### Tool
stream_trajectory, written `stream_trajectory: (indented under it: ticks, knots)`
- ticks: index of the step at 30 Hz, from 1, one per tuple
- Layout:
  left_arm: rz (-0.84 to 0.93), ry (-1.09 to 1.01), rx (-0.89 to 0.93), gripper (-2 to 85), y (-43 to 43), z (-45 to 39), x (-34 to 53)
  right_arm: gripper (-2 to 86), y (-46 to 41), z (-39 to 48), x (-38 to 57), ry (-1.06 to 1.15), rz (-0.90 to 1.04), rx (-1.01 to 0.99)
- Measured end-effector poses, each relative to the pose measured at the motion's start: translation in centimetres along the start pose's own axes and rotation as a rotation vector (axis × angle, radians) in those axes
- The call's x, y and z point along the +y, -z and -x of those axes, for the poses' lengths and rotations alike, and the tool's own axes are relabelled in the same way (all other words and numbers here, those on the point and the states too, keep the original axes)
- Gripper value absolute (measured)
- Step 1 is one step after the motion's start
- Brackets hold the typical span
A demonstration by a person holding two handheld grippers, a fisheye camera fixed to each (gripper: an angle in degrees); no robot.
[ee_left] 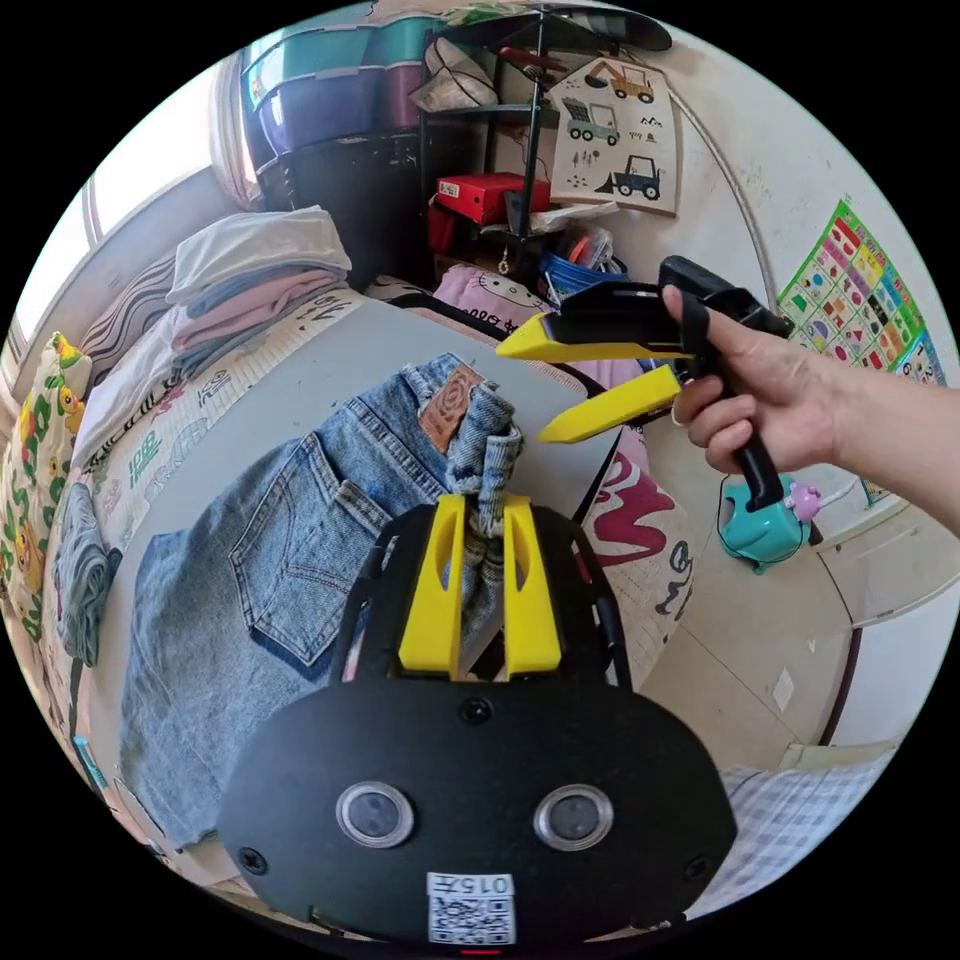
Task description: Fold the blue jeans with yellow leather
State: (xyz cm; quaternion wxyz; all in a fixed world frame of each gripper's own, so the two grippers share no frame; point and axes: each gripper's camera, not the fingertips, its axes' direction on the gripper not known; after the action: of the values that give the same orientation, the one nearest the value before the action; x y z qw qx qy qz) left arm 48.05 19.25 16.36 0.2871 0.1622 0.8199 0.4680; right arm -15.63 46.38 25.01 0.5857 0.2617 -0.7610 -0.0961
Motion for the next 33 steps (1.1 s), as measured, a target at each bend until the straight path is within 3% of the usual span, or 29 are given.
stream_trajectory:
  ticks: [3, 5, 6, 8, 10, 14, 16, 22, 25, 33]
  knots:
    - [-0.013, -0.054, -0.016, 6.2, -0.6, 0.3, 1.8, 26.4, -3.2, 1.4, -1.7, 0.009, 0.099, -0.054]
    - [0.000, -0.073, 0.002, 6.4, -1.6, 0.8, 2.9, 20.7, -4.8, 2.0, -2.5, 0.002, 0.107, -0.136]
    - [0.016, -0.051, 0.048, 7.0, -2.4, 1.5, 3.6, 14.6, -5.8, 2.2, -2.8, -0.048, 0.122, -0.060]
    - [0.028, 0.085, 0.219, 7.9, -3.2, 4.2, 4.8, 8.7, -7.1, 2.6, -3.0, -0.075, 0.138, 0.125]
    - [0.006, 0.319, 0.439, 7.8, -3.3, 9.3, 8.2, 6.9, -8.3, 3.1, -3.2, -0.086, 0.142, 0.150]
    - [-0.105, 0.750, 0.482, 8.1, -0.5, 19.1, 18.3, 6.5, -11.0, 5.3, -3.2, -0.067, 0.125, 0.228]
    - [-0.142, 0.978, 0.330, 8.9, 2.9, 25.8, 26.6, 6.5, -12.3, 6.3, -3.2, -0.074, 0.113, 0.269]
    - [-0.056, 1.313, -0.225, 13.5, 11.5, 39.6, 46.4, 6.5, -17.4, 10.1, -4.0, -0.109, 0.097, 0.479]
    - [-0.073, 1.563, -0.232, 13.8, 11.5, 43.2, 55.7, 6.5, -20.3, 11.6, -4.7, -0.141, 0.090, 0.590]
    - [-0.292, 1.785, -0.152, 13.7, 5.8, 44.4, 65.6, 6.8, -27.2, 16.8, -6.9, -0.157, 0.140, 0.914]
